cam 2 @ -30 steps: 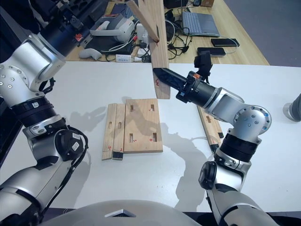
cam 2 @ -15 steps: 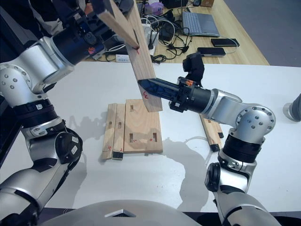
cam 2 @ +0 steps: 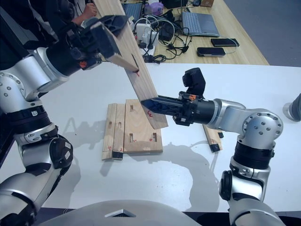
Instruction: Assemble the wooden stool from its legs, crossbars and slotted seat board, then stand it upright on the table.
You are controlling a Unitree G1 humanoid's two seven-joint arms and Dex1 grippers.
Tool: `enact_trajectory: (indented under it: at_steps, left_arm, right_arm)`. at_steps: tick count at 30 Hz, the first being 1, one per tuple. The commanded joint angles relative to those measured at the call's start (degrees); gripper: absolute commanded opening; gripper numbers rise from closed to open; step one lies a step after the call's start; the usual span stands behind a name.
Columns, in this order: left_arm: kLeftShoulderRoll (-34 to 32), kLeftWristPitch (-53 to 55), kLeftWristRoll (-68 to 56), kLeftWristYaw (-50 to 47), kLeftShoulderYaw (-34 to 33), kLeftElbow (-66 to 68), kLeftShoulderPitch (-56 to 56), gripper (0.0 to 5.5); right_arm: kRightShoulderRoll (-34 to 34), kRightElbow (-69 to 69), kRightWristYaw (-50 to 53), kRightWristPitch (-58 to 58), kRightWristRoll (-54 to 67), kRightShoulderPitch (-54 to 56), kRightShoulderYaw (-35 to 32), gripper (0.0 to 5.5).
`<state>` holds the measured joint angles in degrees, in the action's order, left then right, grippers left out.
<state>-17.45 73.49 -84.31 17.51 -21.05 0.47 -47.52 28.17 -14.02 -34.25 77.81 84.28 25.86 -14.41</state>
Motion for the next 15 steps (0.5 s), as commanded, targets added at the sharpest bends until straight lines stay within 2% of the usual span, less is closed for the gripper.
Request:
enact_trajectory:
  at_steps: [1,3,4,7,13,15]
  left_arm:
    - [-1.6,0.0,-2.0,0.9,1.3,-0.7,0.1,1.06]
    - [-2.0,-0.3,-2.4,1.0,1.7,-0.7,0.3,1.05]
    - [-2.1,-0.4,-2.6,1.1,1.9,-0.7,0.4,1.05]
    - [-2.7,-0.8,-3.2,1.1,2.4,-0.8,0.9,1.03]
    - [-3.8,-2.5,-2.8,0.1,2.2,-0.6,2.8,1.03]
    - [-4.1,-4.5,-1.0,-1.0,1.5,-0.3,4.3,1.03]
  right_arm:
    - [2.3,-0.2,-0.8,-0.9,0.0,-0.4,1.1,1.01]
    - [3.1,-0.4,-1.7,-1.5,-0.7,-0.6,1.7,1.01]
    - [3.4,-0.5,-2.1,-1.9,-1.2,-0.7,1.9,1.39]
    - [4.1,-0.4,-3.0,-3.1,-1.4,-0.7,2.0,1.62]
    - [5.2,2.4,-1.0,-6.4,-2.0,-0.1,0.0,2.5]
    - [6.1,4.5,-0.3,-7.5,-2.8,-0.2,-1.3,2.58]
